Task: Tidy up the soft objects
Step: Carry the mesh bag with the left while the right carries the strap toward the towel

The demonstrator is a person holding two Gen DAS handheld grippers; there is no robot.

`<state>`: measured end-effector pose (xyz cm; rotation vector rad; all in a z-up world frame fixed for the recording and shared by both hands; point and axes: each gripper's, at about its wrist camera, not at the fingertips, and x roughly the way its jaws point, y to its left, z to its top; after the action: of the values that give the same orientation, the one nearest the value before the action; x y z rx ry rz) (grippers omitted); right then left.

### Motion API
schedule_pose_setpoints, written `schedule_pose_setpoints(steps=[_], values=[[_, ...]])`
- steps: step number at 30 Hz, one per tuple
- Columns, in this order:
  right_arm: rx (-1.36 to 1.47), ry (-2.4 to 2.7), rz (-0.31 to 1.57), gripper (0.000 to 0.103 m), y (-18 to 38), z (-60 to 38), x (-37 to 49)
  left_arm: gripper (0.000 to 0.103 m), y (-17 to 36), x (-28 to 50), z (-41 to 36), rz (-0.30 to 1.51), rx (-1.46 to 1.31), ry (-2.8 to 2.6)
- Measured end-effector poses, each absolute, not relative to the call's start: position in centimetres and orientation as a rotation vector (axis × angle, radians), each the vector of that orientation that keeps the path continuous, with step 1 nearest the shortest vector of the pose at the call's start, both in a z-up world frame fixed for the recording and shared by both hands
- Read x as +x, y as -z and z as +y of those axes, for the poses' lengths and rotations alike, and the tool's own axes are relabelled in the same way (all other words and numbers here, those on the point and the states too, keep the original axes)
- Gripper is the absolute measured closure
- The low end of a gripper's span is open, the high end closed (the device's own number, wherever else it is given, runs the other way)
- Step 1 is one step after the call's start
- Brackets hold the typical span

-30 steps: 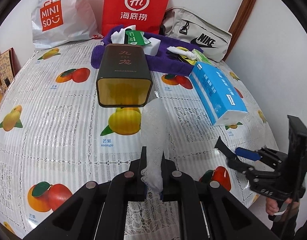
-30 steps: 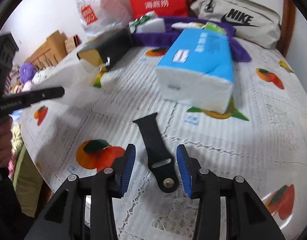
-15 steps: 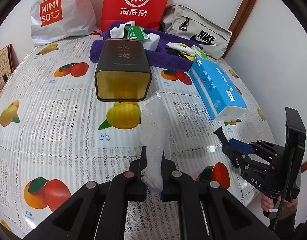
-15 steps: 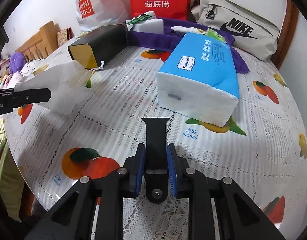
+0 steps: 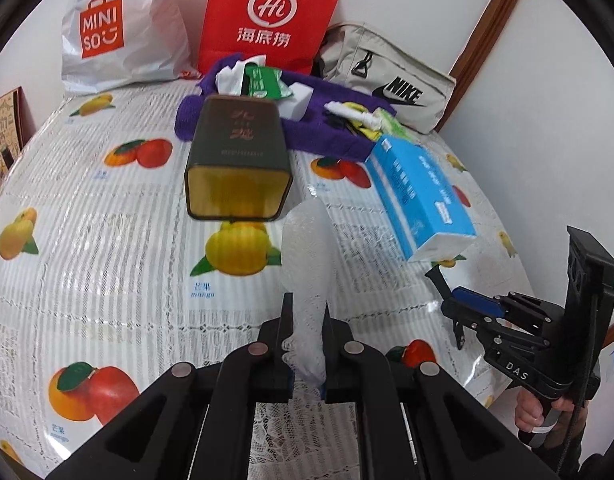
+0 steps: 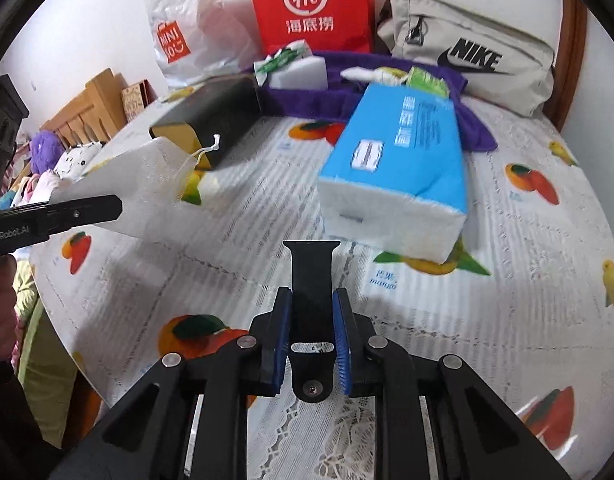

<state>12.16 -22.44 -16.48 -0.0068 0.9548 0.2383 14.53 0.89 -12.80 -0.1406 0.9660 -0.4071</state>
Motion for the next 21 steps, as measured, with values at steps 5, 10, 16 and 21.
schedule_pose_setpoints(steps=[5,10,16,21], values=[[-0.008,-0.233,0.922,0.082,14.4,-22.7,11.8,0.095,11.4,14.6,0.9,0.945,-0.137,0.412],[0.000,-0.229,0.892,0.082,12.4,-23.3,12.0,0.095,10.2,15.0,0.9,0.927,-0.135,0.407],[-0.003,-0.219,0.863,0.082,10.5,-24.0,13.2,0.095,8.7,16.1,0.9,0.908,-0.135,0.396],[-0.008,-0.207,0.839,0.082,9.0,-24.6,15.0,0.095,7.4,17.6,0.9,0.886,-0.132,0.383]])
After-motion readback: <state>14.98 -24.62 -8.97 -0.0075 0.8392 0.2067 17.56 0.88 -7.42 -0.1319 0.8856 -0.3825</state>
